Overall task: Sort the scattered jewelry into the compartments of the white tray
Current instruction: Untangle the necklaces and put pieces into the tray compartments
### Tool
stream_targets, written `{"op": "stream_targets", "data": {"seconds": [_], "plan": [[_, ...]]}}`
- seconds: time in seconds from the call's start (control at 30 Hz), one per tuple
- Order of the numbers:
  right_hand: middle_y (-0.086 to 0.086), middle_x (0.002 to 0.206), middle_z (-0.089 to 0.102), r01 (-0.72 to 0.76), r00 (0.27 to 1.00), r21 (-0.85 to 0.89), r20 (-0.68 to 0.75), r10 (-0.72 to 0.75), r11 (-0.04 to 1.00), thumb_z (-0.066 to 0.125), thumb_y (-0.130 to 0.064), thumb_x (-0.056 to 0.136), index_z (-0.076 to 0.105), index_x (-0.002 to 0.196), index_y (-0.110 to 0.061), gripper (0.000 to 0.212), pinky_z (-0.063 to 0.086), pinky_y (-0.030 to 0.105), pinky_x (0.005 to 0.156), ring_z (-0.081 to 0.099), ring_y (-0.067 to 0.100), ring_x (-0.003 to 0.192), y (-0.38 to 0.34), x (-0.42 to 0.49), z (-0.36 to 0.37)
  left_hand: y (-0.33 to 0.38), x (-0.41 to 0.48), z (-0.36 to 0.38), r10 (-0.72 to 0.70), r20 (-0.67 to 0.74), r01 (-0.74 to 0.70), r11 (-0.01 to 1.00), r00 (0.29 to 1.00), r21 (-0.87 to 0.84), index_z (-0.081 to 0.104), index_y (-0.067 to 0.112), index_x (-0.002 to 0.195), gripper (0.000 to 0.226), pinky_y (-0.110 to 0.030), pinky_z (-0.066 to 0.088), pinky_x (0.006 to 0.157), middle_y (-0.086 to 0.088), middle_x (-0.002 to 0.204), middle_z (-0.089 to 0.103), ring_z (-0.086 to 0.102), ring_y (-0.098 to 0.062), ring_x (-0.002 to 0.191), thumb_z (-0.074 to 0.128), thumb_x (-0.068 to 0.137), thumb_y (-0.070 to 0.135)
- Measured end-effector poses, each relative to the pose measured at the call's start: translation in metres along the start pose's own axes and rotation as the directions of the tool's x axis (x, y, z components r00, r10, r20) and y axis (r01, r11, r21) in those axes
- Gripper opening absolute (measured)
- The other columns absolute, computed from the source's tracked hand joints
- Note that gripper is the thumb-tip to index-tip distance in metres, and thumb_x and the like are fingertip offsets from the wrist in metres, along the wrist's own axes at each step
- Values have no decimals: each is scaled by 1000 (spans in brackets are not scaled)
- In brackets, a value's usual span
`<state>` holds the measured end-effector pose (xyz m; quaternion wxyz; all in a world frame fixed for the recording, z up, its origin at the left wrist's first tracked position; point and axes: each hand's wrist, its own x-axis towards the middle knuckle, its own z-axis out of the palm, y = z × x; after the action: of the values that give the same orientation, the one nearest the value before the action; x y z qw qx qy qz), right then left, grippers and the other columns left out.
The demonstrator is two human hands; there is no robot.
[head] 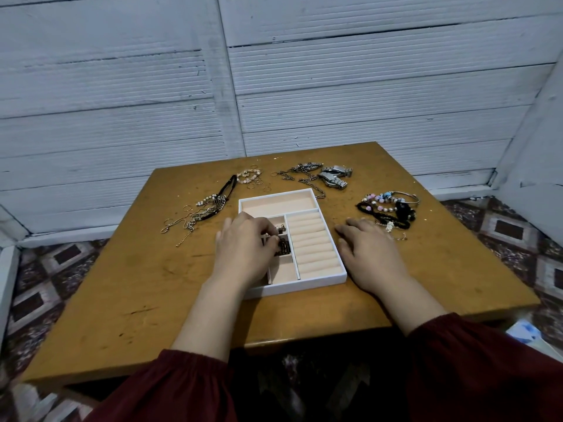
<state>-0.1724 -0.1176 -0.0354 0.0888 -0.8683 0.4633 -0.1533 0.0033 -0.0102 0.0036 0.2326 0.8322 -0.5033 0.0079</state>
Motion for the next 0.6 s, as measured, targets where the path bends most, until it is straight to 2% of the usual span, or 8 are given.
{"op": "stream_targets", "data": {"seconds": [0.17,0.3,0.4,0.47,0.53,0.6], "plan": [[4,126,58,18,996,97,-91,-10,995,46,-17,92,63,121,-16,33,36,38,102,47,25,121,1,-1,2,6,-3,1,85,-25,-88,982,996,-169,69,28,92,16,-33,40,83,7,90,50,49,-22,99,59,87,17],[4,106,64,54,978,215,-210,-8,975,51,-8,86,69,104,-13,26,44,39,90,55,25,104,1,0,2,14,-7,3,135,-33,-139,945,990,-295,69,25,90,13,-35,46,81,3,92,56,56,-18,91,60,87,17],[0,99,64,51,962,307,-269,36,950,52,-7,85,69,97,-17,23,46,38,88,57,22,99,-1,1,-3,17,-8,1,165,-32,-165,921,986,-352,69,26,91,12,-33,48,78,5,92,59,57,-14,86,59,88,19],[-1,95,63,41,955,344,-291,65,938,53,-8,85,69,94,-19,22,46,34,80,57,20,94,-3,2,-7,19,-7,-1,175,-34,-175,908,984,-381,69,25,91,13,-31,49,76,8,90,62,59,-11,84,59,88,18],[0,94,64,70,944,365,-326,57,928,54,-8,84,69,92,-20,21,43,31,73,58,20,91,-9,5,-11,19,-6,-2,174,-48,-178,891,984,-417,69,25,90,13,-31,51,74,11,85,62,60,-10,80,60,88,17],[-1,96,65,114,939,393,-343,30,913,55,-9,85,70,94,-20,20,43,30,73,58,19,94,-22,10,-17,17,-2,-1,168,-74,-183,873,983,-451,69,26,87,13,-35,53,72,13,79,61,60,-9,73,61,86,16]]}}
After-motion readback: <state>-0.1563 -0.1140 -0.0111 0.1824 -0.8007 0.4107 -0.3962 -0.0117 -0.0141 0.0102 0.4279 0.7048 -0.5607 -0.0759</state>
